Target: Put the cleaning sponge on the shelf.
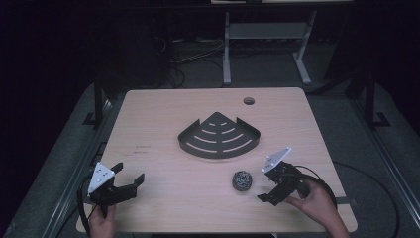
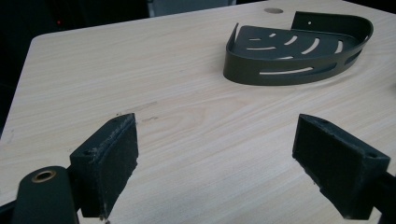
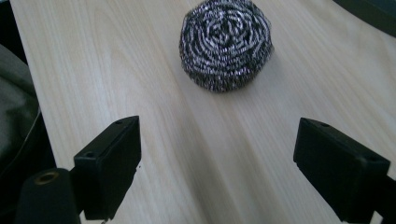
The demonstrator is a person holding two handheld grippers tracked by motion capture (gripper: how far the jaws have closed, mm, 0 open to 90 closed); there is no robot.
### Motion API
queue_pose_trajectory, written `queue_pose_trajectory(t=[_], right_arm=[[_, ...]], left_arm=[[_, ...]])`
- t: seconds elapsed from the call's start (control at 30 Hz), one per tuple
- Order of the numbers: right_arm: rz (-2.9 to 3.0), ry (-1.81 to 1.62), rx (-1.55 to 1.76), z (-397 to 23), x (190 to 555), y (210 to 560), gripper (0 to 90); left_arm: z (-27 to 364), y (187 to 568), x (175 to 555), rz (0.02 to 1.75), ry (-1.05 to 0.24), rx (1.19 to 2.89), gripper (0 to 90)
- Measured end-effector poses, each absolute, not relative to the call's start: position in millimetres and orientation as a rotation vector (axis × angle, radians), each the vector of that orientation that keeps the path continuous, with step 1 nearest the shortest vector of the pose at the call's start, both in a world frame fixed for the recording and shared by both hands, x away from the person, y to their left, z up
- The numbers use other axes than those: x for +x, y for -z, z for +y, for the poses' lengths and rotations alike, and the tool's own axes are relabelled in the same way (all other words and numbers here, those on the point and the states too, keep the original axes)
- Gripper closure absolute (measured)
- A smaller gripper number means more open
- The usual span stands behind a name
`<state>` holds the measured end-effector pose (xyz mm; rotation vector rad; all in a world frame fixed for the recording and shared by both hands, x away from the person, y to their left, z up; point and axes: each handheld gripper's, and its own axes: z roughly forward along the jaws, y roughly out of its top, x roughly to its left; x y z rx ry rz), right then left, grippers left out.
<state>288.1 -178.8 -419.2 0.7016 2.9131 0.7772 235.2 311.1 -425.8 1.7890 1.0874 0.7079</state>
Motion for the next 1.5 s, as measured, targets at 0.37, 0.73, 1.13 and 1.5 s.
queue_pose_trajectory(t=[0.37,0.73,1.13,1.5], right_arm=[[2.951,-0.757,0.652,-154.6,303.1,417.7,14.6],[2.990,-0.739,0.619,-133.2,315.6,418.4,14.6],[3.020,-0.684,0.612,-122.8,323.1,425.7,14.9],[3.038,-0.582,0.586,-109.6,329.8,425.9,15.5]], left_arm=[[311.6,425.2,234.9,1.089,-0.707,1.782,13.7],[311.7,424.6,234.3,1.089,-0.708,1.778,13.7],[312.9,423.5,233.8,1.090,-0.709,1.774,13.7],[314.4,422.5,233.4,1.090,-0.715,1.767,13.7]])
